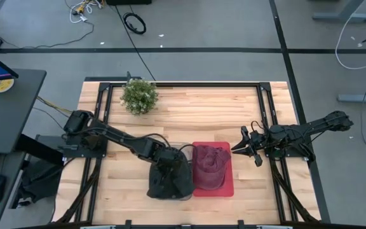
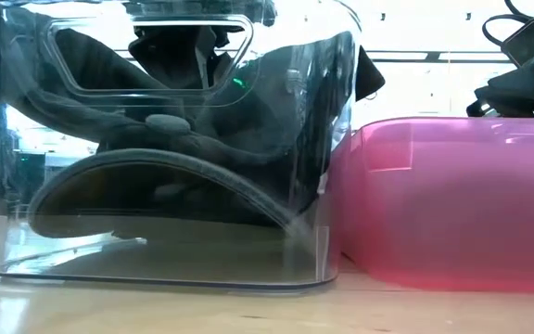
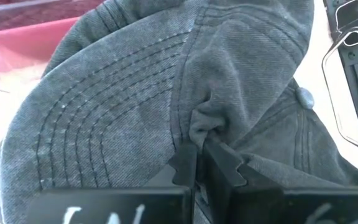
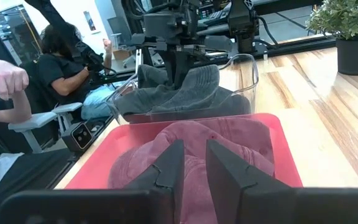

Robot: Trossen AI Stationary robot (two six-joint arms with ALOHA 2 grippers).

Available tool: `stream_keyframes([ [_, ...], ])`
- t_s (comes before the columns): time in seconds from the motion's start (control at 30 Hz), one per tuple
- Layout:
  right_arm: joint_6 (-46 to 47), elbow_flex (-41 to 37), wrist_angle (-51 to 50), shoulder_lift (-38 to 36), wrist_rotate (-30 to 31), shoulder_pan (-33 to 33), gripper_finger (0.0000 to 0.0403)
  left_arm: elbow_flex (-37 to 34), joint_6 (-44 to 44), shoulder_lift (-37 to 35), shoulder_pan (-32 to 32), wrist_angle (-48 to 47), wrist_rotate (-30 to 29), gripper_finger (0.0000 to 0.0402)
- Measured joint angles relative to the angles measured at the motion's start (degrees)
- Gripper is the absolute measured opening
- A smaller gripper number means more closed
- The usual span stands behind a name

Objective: Pick & Place hat
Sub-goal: Put the black cap into the transparent bin

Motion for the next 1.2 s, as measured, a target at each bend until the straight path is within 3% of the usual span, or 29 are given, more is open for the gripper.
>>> stream_keyframes([
  [0.3,0.01,0.0,0.01,0.0,0.01,0.0,0.0068,-0.42,-0.09,-3.37,-0.33,-0.21,-1.63,0.0014],
  [0.67,-0.01,0.0,0.0,-0.02,0.01,0.0,0.0068,-0.63,3.2,-8.86,-4.0,-0.91,-23.47,0.0016],
  [0.83,-0.01,0.0,0.0,-0.02,0.0,-0.01,0.0068,-0.59,5.09,-8.9,-4.28,-0.09,-26.46,0.0016],
  [1.0,0.0,0.0,0.02,-0.02,0.02,-0.01,0.0068,-0.52,8.11,-8.94,-4.05,1.98,-33.15,0.0017],
  [1.2,-0.01,0.0,0.0,-0.02,0.01,0.01,0.0068,-0.44,6.5,-8.34,-2.34,3.79,-32.36,0.0018],
])
